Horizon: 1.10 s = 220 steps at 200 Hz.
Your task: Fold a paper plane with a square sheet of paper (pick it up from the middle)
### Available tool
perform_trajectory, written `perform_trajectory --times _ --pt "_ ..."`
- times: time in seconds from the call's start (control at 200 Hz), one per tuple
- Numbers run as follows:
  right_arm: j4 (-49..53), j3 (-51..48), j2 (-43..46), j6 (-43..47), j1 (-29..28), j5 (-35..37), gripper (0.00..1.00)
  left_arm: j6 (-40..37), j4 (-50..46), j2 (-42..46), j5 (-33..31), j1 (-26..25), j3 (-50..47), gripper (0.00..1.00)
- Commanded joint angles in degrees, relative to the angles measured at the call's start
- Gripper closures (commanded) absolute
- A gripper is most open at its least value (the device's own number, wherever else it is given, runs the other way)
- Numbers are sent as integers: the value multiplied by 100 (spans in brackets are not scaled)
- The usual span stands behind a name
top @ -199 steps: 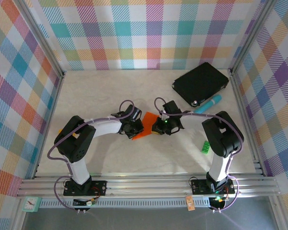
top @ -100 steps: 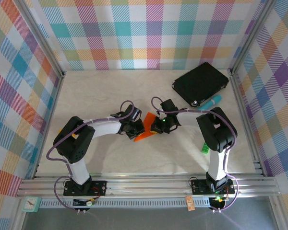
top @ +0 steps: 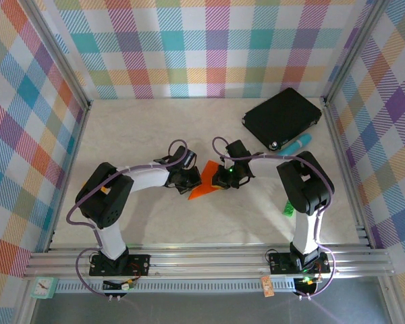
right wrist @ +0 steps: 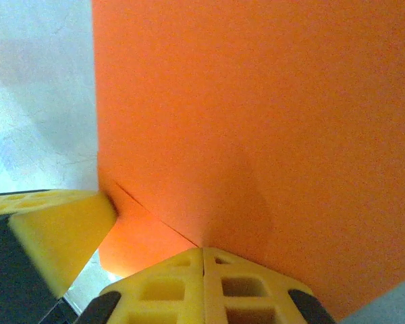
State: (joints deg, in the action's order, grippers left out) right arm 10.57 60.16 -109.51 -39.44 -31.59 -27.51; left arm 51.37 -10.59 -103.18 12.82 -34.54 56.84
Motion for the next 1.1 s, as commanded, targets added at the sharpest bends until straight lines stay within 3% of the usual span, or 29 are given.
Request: perform_trajectory --times 0.0,0.195,0.24,0.46,0.71,1.095 --pt "-30 -175 376 -30 28 -31 90 -70 -277 -240 -22 71 89 100" --pt "-691 -976 1249 -688 260 403 63 218 -36 -329 63 71 -230 100" --pt "-714 -1124 1360 -829 305 467 61 304 31 -344 84 79 -297 100" --pt "-665 -1299 1310 -1449 401 436 60 881 614 -285 380 166 -735 100" --pt "-621 -958 940 -1496 397 312 62 1490 1454 -134 733 365 -1310 100" --pt "-631 -782 672 -1600 377 315 69 1523 1375 -133 674 391 -1340 100"
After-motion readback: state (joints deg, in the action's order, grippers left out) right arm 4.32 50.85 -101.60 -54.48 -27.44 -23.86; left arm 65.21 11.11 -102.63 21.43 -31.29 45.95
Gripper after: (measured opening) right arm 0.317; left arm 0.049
